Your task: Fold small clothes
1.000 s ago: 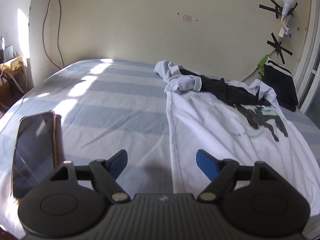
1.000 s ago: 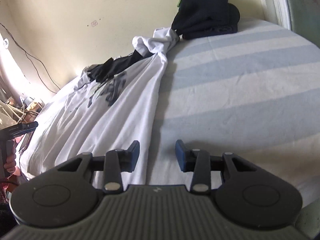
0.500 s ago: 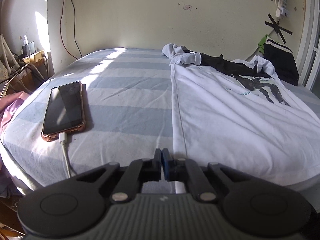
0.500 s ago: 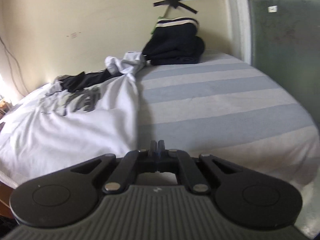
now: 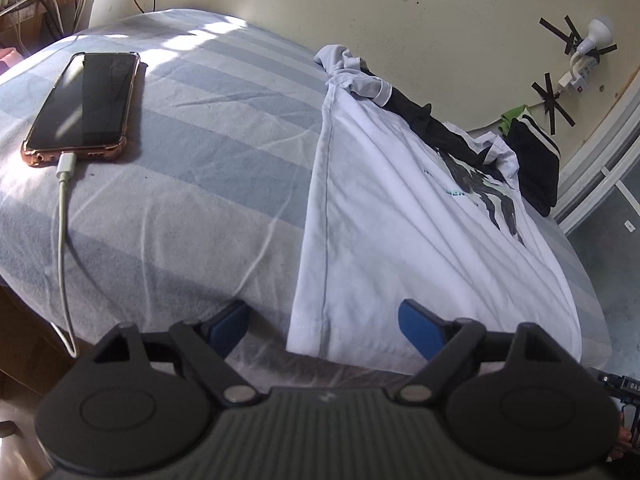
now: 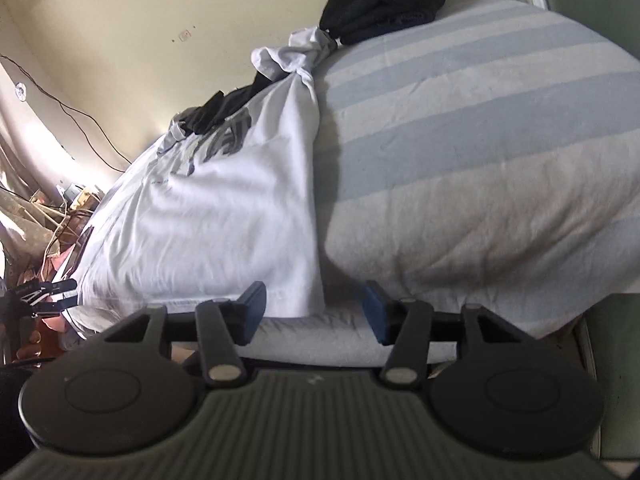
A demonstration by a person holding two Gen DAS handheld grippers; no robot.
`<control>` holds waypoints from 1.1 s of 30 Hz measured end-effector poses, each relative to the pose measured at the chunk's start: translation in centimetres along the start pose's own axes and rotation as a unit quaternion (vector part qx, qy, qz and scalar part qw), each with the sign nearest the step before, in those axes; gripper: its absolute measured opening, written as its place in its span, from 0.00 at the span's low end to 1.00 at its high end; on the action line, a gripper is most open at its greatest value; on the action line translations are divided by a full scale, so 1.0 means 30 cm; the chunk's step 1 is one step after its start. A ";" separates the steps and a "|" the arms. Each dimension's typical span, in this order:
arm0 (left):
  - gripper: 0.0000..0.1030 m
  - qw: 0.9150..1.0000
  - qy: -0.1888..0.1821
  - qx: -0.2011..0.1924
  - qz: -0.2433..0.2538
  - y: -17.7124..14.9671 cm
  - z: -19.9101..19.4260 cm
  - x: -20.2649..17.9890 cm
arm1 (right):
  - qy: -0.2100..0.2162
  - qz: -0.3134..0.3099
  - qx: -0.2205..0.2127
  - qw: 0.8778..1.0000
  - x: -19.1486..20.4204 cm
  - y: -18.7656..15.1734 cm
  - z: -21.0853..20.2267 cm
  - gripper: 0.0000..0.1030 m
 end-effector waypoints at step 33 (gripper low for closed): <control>0.72 0.995 0.030 -0.088 -0.028 0.569 0.242 -0.219 | 0.021 0.021 -0.131 0.991 -0.070 0.673 0.248 0.67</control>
Point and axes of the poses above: each gripper's, at about its wrist camera, not at the fingertips, and z roughly the way its jaws point, x to its left, y to its top, the point moved 2 cm from there along z, roughly the way its jaws point, and after that the axes turned 13 degrees about -z, right-handed, at the moved point
